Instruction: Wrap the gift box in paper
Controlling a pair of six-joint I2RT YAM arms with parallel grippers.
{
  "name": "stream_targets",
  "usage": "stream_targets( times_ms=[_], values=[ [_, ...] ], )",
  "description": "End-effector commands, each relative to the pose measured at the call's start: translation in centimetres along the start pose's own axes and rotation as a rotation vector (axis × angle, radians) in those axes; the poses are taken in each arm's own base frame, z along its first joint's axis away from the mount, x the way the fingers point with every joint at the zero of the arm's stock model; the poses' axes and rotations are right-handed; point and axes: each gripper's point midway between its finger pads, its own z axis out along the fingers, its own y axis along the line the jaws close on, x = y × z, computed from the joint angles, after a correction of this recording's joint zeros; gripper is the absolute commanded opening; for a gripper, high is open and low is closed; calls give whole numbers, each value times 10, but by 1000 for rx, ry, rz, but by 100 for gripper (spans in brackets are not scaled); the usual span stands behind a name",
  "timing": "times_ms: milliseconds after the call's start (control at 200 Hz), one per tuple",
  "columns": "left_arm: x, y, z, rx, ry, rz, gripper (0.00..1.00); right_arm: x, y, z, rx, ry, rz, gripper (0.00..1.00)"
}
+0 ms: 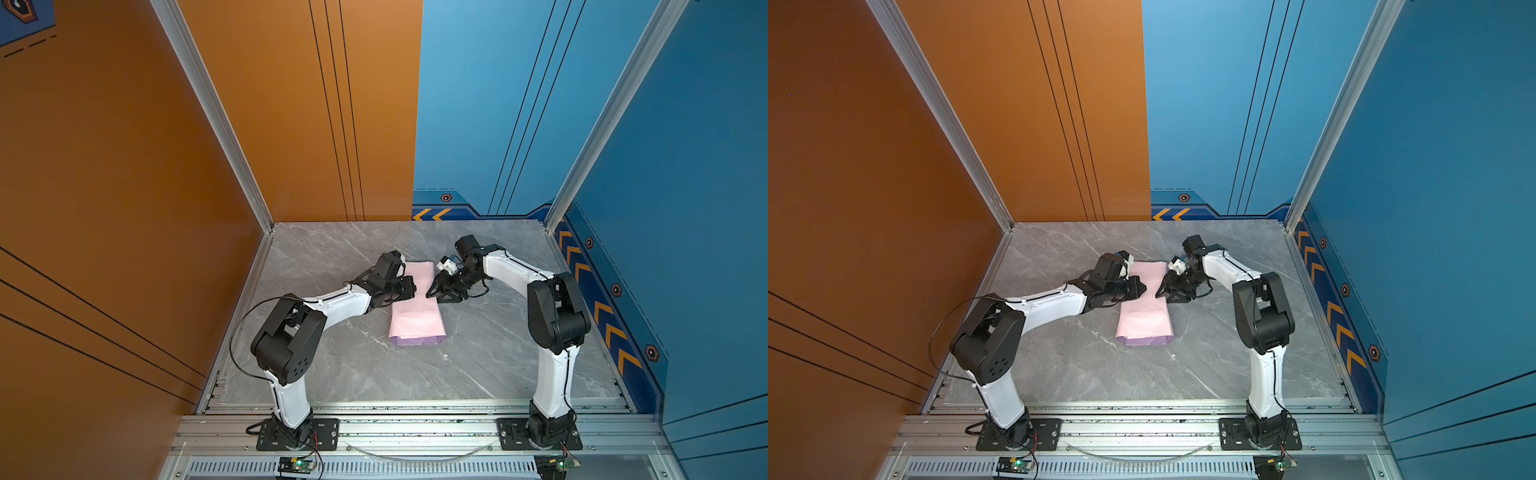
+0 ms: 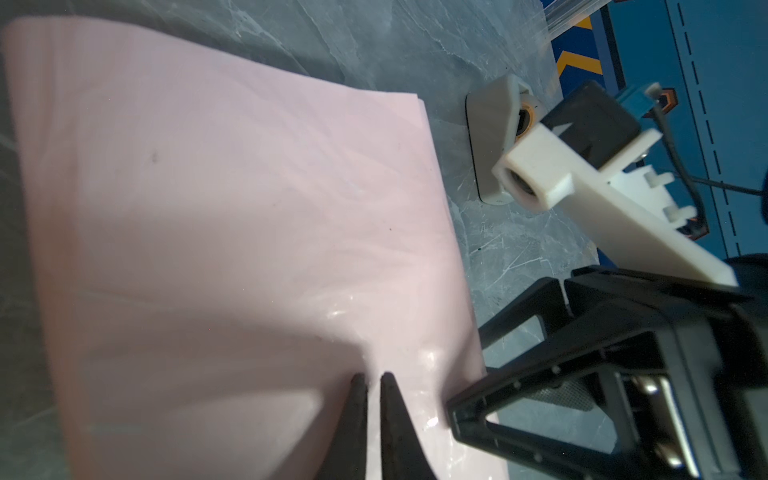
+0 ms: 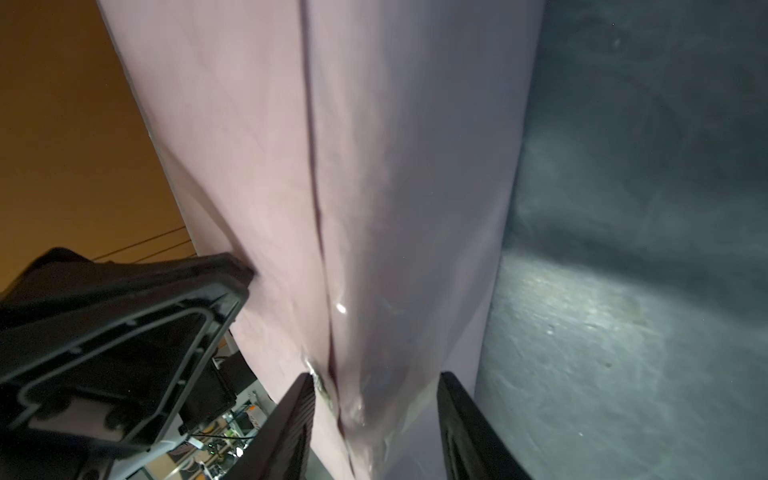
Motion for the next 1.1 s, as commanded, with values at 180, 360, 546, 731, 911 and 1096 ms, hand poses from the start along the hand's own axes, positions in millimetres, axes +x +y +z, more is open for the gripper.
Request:
stream_targets(
  times_ms=[180, 360, 546, 731, 911, 1096],
  values=[
    [34, 29, 5, -100, 91, -13, 11, 7, -7, 7, 35, -5, 16, 35],
    [22, 17, 1, -78, 69, -4, 13, 1, -1, -11, 44, -63, -9, 52],
    [-9, -13, -26, -33, 3, 28, 28, -4, 7, -46, 64, -156, -34, 65],
    [-33, -20, -66, -35, -71, -10, 40, 5, 9, -38, 89, -120, -39, 66],
    [-12, 18, -79, -118, -28, -109, 43, 5, 7, -21, 110, -85, -43, 66],
    [16, 37, -55, -108, 28, -168, 40, 2, 8, -6, 94, -63, -42, 65]
  ],
)
